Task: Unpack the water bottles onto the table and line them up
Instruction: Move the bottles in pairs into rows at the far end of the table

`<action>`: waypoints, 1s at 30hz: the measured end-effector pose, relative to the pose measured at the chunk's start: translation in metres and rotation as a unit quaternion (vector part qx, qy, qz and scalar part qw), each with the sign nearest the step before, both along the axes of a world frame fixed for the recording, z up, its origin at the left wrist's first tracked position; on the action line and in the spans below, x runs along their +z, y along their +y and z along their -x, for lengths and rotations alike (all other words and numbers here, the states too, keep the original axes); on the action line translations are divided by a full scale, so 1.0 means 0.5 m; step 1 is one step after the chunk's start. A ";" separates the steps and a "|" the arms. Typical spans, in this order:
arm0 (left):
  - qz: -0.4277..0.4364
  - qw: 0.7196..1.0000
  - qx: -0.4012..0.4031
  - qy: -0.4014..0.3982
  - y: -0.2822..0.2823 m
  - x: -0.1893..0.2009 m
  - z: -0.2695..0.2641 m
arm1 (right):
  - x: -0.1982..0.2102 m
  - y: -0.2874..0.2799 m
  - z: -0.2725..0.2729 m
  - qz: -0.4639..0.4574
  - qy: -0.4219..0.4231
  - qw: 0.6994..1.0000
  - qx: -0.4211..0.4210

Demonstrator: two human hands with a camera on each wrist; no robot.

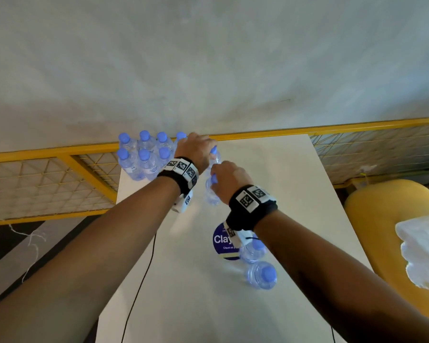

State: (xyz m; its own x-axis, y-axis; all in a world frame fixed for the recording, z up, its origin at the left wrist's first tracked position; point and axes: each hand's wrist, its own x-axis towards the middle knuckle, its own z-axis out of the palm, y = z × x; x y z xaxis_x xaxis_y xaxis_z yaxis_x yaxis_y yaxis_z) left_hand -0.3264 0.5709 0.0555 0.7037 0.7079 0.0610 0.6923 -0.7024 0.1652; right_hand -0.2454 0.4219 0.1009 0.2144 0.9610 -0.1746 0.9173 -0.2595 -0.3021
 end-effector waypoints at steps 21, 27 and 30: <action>0.097 0.995 0.034 0.005 0.170 -0.074 -0.022 | -0.120 0.258 -0.024 0.012 -0.035 0.999 0.038; 0.081 0.996 0.029 0.000 0.168 -0.092 -0.022 | -0.114 0.262 -0.026 0.012 -0.066 0.996 0.052; 0.078 0.997 0.026 -0.005 0.162 -0.081 -0.017 | -0.111 0.262 -0.027 0.007 -0.071 0.996 0.058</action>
